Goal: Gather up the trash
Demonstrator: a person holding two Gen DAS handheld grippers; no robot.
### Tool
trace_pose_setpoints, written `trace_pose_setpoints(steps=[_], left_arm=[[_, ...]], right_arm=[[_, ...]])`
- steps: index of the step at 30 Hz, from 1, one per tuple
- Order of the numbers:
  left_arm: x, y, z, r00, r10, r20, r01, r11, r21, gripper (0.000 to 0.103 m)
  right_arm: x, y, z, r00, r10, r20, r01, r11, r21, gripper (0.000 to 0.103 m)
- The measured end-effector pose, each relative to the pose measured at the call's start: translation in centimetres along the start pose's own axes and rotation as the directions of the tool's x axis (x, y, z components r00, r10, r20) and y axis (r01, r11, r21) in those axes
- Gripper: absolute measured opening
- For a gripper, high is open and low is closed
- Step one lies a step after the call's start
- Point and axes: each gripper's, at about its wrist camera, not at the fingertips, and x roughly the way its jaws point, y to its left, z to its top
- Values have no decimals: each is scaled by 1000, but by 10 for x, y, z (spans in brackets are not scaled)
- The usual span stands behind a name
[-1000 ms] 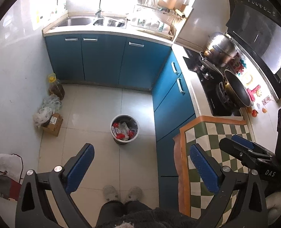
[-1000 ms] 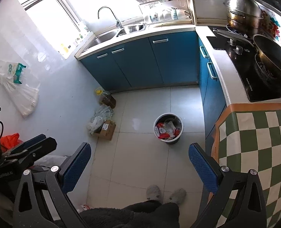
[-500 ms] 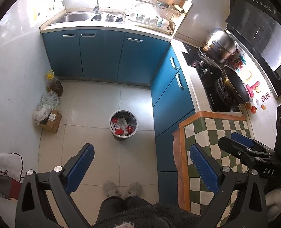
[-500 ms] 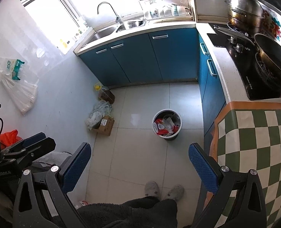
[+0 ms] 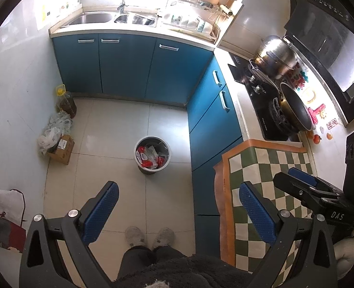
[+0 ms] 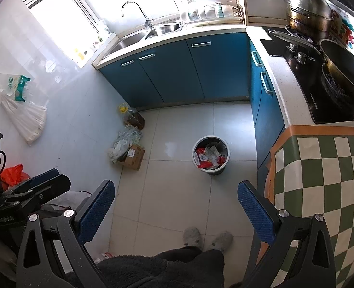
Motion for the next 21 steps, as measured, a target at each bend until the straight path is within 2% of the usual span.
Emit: trace_pose_setpoints(steps=[21], left_arm=[[-1, 0, -4, 1000, -23, -11, 23, 1000, -20, 103]], right_arm=[[0, -3, -5, 1000, 4, -6, -4, 1000, -1, 103]])
